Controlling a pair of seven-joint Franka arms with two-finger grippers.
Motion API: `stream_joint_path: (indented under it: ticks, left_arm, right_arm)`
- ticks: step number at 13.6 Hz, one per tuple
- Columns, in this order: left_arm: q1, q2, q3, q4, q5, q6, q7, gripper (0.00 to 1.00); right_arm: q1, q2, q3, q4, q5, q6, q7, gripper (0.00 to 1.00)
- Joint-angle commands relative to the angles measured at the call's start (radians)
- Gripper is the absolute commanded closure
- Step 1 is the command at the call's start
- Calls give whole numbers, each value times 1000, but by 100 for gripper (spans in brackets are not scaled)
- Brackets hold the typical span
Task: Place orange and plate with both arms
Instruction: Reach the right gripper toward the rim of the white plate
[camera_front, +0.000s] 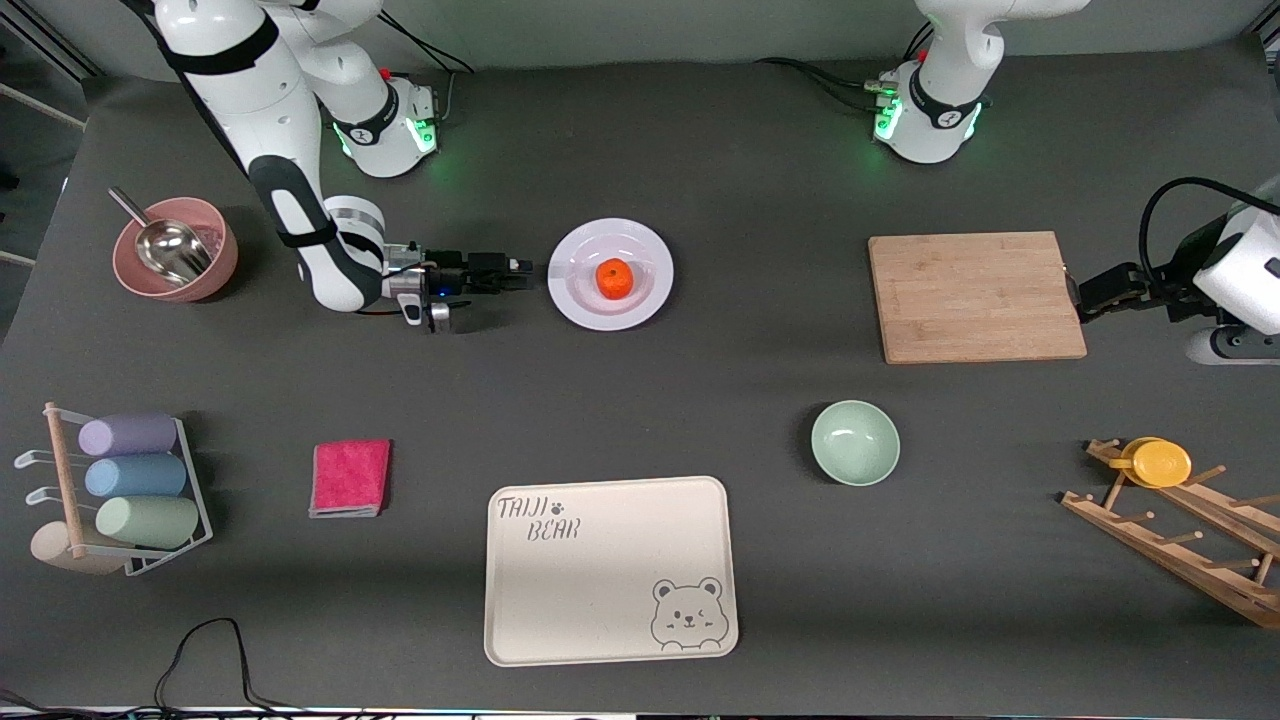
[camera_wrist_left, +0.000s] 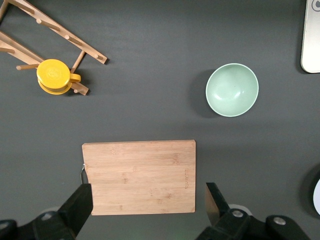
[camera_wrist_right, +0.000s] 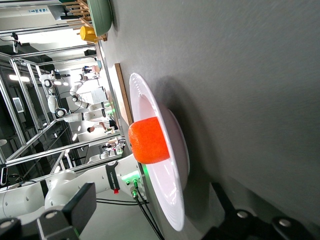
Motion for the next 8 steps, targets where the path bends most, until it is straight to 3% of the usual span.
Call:
stream_joint_path:
  ticks: [1,5,8]
  left_arm:
    - [2,-8,1,-6,3,-15,5,0]
    - [2,-10,1,-6,6,-15,5,0]
    - [2,-8,1,-6,14,-15,5,0]
  right_arm:
    - [59,24,-7,0,68,16,-60,0]
    - [70,26,-6,0,73,19,-65,0]
    - [114,35,-6,2,127,21,-65,0]
